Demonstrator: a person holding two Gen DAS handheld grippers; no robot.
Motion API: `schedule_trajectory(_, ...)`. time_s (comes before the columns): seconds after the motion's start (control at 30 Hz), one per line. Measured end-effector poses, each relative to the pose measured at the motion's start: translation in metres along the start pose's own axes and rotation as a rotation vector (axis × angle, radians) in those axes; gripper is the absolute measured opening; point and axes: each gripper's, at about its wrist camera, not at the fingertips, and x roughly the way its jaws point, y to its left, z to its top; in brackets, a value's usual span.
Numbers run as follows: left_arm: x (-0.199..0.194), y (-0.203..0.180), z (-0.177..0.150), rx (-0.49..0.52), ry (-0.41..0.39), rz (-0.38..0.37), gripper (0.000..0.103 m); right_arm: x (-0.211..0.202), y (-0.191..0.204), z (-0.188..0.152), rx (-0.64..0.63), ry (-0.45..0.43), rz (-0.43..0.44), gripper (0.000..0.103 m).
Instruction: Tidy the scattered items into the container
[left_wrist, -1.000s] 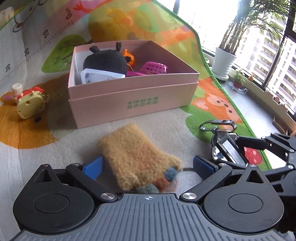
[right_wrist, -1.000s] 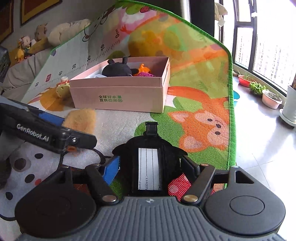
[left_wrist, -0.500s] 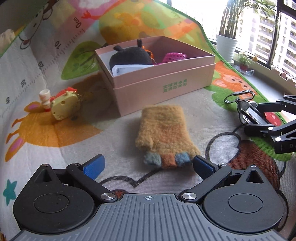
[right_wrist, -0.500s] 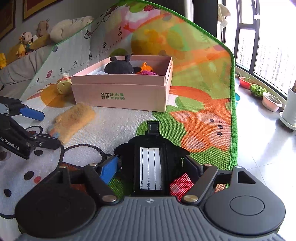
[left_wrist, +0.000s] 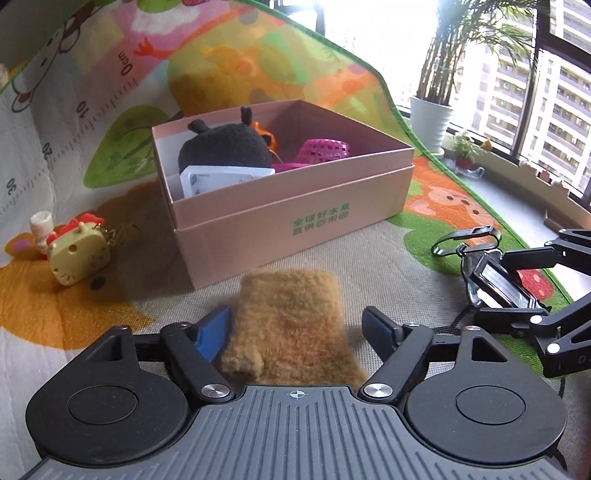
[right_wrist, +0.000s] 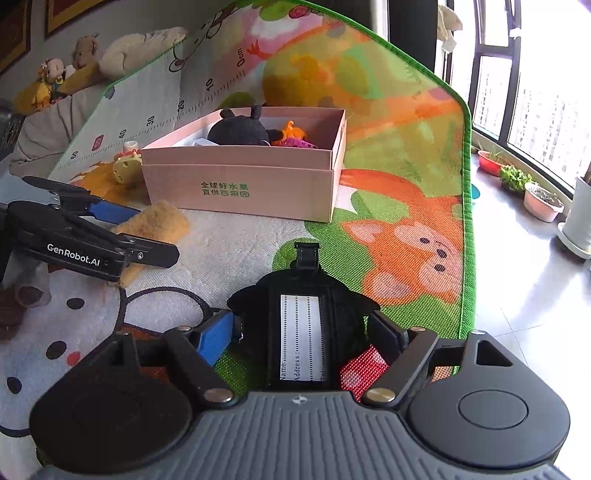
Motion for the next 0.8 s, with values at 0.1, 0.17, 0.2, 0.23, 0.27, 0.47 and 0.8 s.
schedule_trajectory(0.1, -0.005, -0.004, -0.003, 0.019, -0.003, 0.001, 0.065, 0.001, 0.001, 0.002, -0.004, 0.009, 0.0, 0.078)
schedule_trajectory(0.17, -0.01, -0.006, -0.006, 0.022, -0.005, -0.006, 0.063, -0.001, 0.001, 0.002, -0.001, 0.011, 0.001, 0.072)
schedule_trajectory(0.2, -0.013, -0.008, -0.007, 0.025, -0.008, -0.003, 0.063, -0.002, 0.001, 0.003, 0.003, 0.014, 0.003, 0.072)
schedule_trajectory(0.23, -0.016, -0.01, -0.009, 0.03, -0.012, 0.0, 0.062, -0.003, 0.001, 0.002, 0.009, 0.016, 0.006, 0.072)
schedule_trajectory(0.27, -0.02, -0.011, -0.01, 0.033, -0.018, 0.002, 0.061, -0.004, 0.001, 0.002, 0.012, 0.016, 0.011, 0.072)
schedule_trajectory(0.47, -0.042, -0.017, -0.011, 0.049, -0.043, -0.008, 0.061, -0.021, 0.005, 0.001, 0.006, 0.005, 0.035, 0.072)
schedule_trajectory(0.8, -0.078, -0.029, -0.002, 0.108, -0.128, -0.01, 0.061, -0.061, 0.017, 0.016, -0.067, -0.069, 0.034, 0.072)
